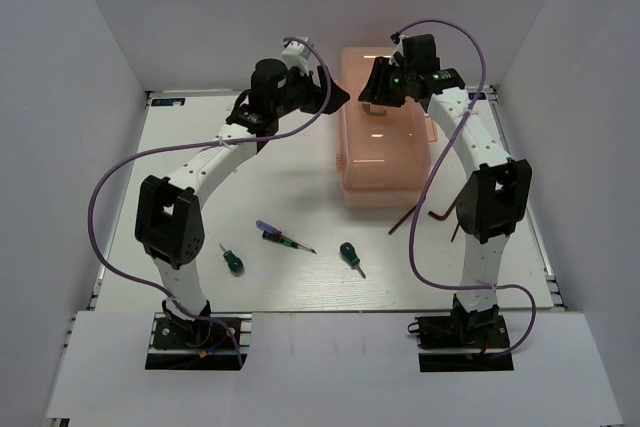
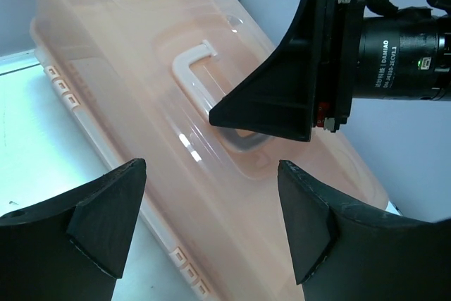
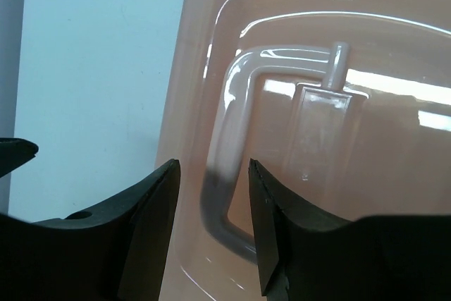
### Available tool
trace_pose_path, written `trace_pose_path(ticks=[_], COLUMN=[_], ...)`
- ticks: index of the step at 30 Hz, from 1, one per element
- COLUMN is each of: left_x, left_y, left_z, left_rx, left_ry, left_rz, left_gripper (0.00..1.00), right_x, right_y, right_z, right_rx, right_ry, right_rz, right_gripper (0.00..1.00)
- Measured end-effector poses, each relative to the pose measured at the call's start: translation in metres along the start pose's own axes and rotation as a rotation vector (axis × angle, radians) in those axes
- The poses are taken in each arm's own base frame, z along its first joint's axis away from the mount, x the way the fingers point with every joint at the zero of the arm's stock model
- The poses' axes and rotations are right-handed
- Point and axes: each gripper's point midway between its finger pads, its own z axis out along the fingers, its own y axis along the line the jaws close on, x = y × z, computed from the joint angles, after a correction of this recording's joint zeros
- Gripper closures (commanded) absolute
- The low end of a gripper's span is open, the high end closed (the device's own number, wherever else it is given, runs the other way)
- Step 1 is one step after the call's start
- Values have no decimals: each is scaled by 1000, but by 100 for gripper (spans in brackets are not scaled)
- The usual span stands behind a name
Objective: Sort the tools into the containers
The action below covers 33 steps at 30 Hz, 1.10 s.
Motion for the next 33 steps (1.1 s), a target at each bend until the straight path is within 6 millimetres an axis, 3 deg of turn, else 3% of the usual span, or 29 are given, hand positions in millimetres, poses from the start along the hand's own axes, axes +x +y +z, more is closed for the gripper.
trace_pose_path(ticks=[10, 15, 20, 33], left_x=[5, 6, 4, 30], left_y=[-10, -25, -33, -21], left_z=[0, 1, 9, 28], left_rx=[65, 163, 230, 241], left_ry=[19, 26, 29, 93], left_rz=[6, 20, 32, -2], left_gripper=[15, 15, 15, 15], right_x=[2, 2, 2, -6], right_y=[-1, 3, 2, 7], right_z=[3, 6, 8, 1], right_rx=[6, -72, -132, -267], right_ry=[7, 29, 49, 66], right_rz=[-3, 47, 110, 246], right_gripper=[50, 65, 73, 75])
